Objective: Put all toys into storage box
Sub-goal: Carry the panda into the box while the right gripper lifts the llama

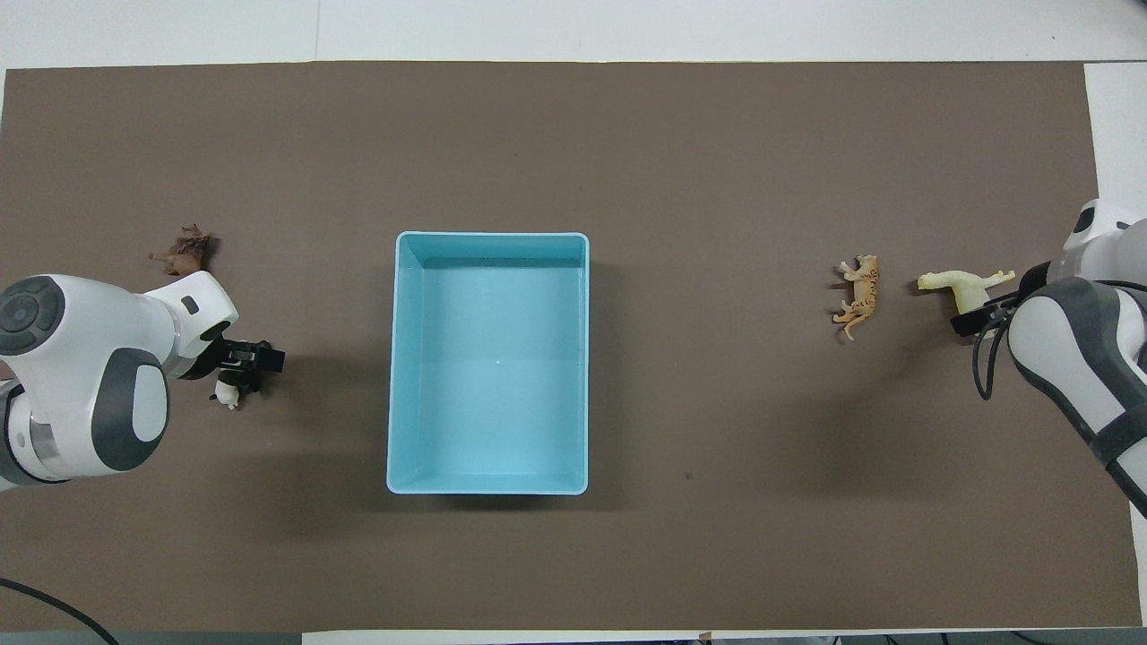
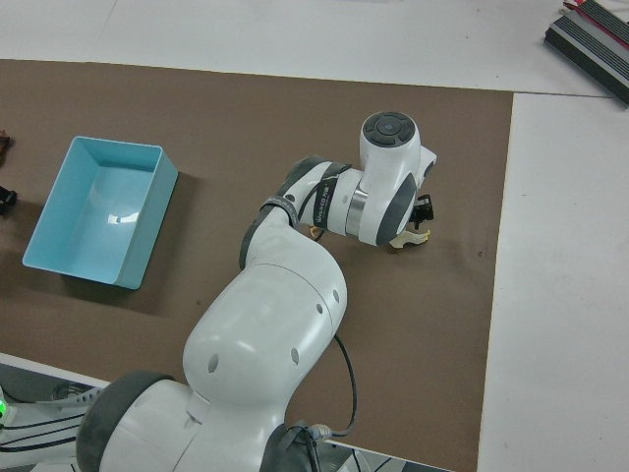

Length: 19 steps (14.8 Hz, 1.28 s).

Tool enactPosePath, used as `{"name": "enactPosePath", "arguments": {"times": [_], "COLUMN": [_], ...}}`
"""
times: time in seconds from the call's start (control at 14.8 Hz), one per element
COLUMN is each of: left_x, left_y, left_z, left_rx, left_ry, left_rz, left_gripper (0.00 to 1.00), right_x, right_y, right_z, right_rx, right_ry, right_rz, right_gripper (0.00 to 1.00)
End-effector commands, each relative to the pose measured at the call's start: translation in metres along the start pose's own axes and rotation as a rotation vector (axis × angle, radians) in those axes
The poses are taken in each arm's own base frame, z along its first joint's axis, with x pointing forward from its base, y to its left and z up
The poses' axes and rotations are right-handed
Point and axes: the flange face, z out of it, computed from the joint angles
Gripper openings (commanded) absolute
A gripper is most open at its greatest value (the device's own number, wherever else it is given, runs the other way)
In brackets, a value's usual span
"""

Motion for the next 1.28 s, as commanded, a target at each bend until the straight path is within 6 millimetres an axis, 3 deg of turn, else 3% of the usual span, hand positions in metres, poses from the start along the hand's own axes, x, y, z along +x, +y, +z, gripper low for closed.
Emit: {"name": "enactPosePath", "arguments": {"times": [0.0,0.07,0.27,0.34,0.47,0.68,0.81,0.95,1.08,1.22], "left_x": [-0.005,-0.005,-0.002,0.0,0.011,0.043,0.055,0.063,0.064,0.056], "left_y": [-0.001,-0.001,-0.005,-0.005,-0.002,0.011,0.046,0.102,0.169,0.233], "left_z": [0.004,0.003,0.0,-0.002,-0.015,-0.074,-0.114,-0.148,-0.169,-0.168], "left_rx": [0.006,0.006,0.006,0.006,0.003,-0.007,-0.005,0.005,0.0,-0.008], "left_ry": [0.007,0.009,0.009,0.012,0.002,-0.059,-0.103,-0.115,-0.114,-0.102], "left_rz": [0.01,0.008,-0.01,-0.03,-0.067,-0.139,-0.183,-0.274,-0.367,-0.437], "left_gripper": [0.79,0.7,0.29,0.24,0.24,0.24,0.24,0.24,0.24,0.26], "right_x": [-0.005,-0.004,-0.002,0.001,0.0,-0.001,0.0,0.003,0.003,0.003], "right_y": [0.001,0.002,-0.001,-0.001,0.001,0.003,0.003,0.004,0.004,0.005], "right_z": [0.011,0.011,0.01,0.009,0.012,0.019,0.021,0.026,0.026,0.025], "right_rx": [-0.021,-0.023,-0.025,-0.033,-0.033,-0.029,-0.028,-0.035,-0.034,-0.034], "right_ry": [-0.007,-0.004,0.002,0.018,0.017,0.012,0.012,0.031,0.031,0.03], "right_rz": [0.042,0.044,0.05,0.048,0.044,0.031,0.032,0.032,0.045,0.045], "right_gripper": [1.0,1.0,1.0,1.0,1.0,1.0,0.99,0.82,0.53,0.19]}}
